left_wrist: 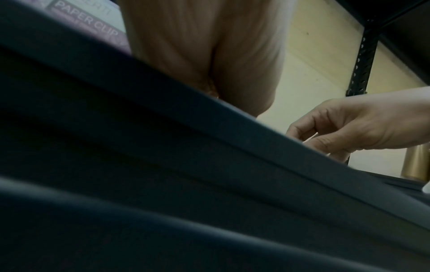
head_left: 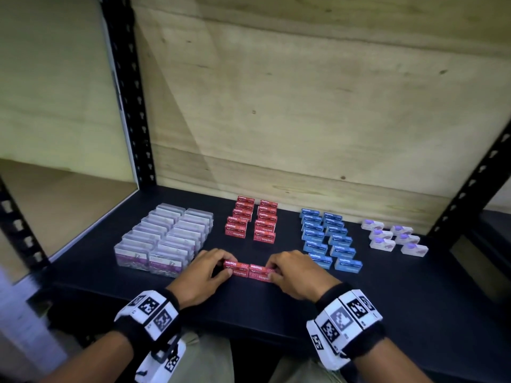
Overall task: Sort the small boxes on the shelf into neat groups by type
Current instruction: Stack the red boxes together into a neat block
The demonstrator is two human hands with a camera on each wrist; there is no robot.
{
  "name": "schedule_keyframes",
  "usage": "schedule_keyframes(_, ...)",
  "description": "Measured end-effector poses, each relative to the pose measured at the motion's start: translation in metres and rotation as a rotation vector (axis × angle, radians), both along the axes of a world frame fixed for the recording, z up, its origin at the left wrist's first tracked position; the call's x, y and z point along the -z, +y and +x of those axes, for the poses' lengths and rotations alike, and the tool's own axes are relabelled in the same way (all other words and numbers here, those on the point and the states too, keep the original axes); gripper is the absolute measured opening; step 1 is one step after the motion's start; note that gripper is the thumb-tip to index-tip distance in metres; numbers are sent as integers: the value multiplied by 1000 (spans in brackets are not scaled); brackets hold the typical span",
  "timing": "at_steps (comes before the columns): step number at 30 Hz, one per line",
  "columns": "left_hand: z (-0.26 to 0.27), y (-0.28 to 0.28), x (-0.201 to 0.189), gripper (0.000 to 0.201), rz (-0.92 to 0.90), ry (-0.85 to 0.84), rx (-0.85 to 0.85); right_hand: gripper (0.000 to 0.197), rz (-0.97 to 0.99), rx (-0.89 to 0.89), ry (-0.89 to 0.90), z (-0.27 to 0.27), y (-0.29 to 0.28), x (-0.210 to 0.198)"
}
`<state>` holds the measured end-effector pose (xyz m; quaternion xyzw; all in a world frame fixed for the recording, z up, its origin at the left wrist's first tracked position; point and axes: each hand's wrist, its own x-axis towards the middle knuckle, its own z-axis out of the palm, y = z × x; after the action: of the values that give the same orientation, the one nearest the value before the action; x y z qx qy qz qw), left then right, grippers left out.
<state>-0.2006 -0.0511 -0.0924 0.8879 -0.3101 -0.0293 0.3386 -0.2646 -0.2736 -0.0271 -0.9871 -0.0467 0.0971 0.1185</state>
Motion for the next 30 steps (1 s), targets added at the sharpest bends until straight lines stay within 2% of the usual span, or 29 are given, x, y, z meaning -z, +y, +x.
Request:
schedule_keyframes(7, 0, -1, -5, 18, 46, 16, 7, 22, -30, -6, 26, 3, 2, -3)
schedule_keyframes(13, 9, -4, -24, 46, 67, 88, 13, 36, -18, 12, 115, 11, 1, -13)
schedule_keyframes(17, 25, -12, -52, 45, 100, 48, -10, 32, -48, 26, 82, 29, -3, -25)
schedule_keyframes(22, 51, -28, -91, 32, 325, -86, -34, 25, -52, 57, -22, 60, -8, -35)
schedule_keyframes(25, 67, -36, -104, 25, 503, -101, -32, 26, -89, 62, -39, 75, -11, -38)
schedule_keyframes(30, 85, -48, -111, 26, 721, -87, -45, 28, -140, 63, -28, 90, -13, -31)
